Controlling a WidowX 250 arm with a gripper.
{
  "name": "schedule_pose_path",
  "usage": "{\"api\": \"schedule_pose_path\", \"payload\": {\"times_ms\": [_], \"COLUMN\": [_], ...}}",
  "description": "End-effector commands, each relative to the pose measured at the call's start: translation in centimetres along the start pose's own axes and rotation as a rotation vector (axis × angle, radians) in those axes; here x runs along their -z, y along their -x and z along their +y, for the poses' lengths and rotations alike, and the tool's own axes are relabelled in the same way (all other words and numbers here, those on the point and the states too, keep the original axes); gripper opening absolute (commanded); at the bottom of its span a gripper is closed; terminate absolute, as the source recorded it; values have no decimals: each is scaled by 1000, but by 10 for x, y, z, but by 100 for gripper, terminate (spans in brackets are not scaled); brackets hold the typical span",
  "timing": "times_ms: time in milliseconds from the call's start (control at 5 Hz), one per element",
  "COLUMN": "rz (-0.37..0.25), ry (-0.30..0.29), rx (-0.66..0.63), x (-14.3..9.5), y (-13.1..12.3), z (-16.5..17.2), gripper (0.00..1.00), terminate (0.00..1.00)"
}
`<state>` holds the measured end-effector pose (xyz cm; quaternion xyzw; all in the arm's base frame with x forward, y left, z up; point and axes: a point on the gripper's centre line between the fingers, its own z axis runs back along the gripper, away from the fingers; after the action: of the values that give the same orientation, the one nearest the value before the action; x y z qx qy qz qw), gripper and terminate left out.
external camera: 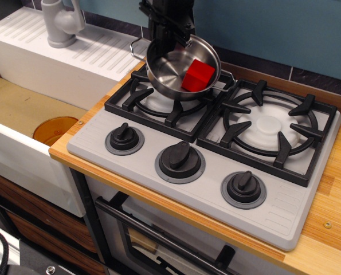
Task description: Put redcube in pan and put pan on stove
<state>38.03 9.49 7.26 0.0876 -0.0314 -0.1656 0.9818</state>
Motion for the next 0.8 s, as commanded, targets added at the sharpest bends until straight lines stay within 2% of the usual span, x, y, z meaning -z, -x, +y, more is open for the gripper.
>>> {"api": "schedule_pose_path", "payload": {"times_ms": [0,600], "rz": [-85,-30], "ry": [-49,-50], "rx": [-16,11], "x": [-12,-62], "y": [5,4], "z": [-2,-3], "gripper": [100,100], "terminate": [0,0]}}
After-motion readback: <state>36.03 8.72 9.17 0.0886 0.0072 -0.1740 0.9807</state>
